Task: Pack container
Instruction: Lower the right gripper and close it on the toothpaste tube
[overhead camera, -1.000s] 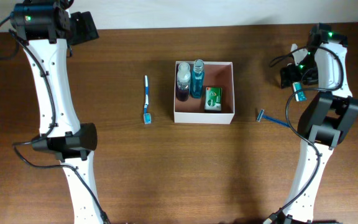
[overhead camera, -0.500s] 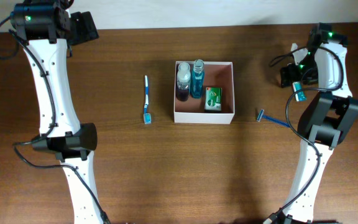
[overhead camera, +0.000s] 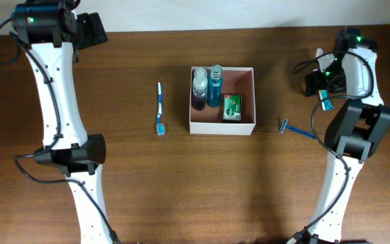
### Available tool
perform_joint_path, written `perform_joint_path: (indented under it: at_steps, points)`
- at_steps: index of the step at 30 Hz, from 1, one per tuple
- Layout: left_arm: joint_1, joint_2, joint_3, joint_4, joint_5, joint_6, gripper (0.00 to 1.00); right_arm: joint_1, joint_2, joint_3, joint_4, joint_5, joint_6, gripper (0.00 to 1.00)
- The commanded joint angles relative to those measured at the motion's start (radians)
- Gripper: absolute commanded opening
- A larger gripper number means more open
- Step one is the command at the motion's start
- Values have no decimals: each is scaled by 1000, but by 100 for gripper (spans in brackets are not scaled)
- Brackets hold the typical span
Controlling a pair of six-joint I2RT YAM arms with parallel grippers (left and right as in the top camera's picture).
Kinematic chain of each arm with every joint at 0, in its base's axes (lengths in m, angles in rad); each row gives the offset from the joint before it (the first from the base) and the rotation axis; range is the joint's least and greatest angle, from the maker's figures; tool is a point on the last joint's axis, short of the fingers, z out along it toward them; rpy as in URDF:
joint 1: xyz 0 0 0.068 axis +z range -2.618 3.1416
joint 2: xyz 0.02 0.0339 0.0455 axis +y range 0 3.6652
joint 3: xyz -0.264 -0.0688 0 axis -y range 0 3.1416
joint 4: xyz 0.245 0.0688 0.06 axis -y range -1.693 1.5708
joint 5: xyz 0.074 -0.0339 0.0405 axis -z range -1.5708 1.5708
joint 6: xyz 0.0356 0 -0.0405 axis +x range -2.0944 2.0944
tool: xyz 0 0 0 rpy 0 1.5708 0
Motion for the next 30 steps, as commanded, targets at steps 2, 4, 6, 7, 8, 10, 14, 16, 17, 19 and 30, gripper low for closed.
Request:
perform_joint_path:
  at_steps: [2,4,6,7,8,10,14,16,17,19,30]
  points:
    - [4,-32,-2,-1,3,-10,99,6,21,-32,14,17,6,58]
    - [4,-32,-2,-1,3,-10,99,6,21,-32,16,17,6,54]
    - [4,-32,-2,-1,3,-10,99,6,21,-31,18,17,6,52]
    - [4,-32,-2,-1,3,-10,99,6,21,-31,19,17,6,50]
    - [4,-32,-2,-1,3,-10,99,6,21,-30,20,17,7,46]
    - [4,-32,-2,-1,3,-10,99,6,21,-27,22,17,7,42]
    - [4,-32,-2,-1,3,-10,99,6,19,-26,23,17,8,38]
    - [4,-32,-2,-1,3,-10,99,6,19,-26,23,17,15,31]
    - [4,-32,-2,-1,3,-10,99,6,19,-26,23,17,18,30]
    - [4,-32,-2,-1,3,-10,99,6,19,-24,23,17,32,29]
    - [4,-32,-2,-1,3,-10,99,8,17,46,-15,-18,98,16]
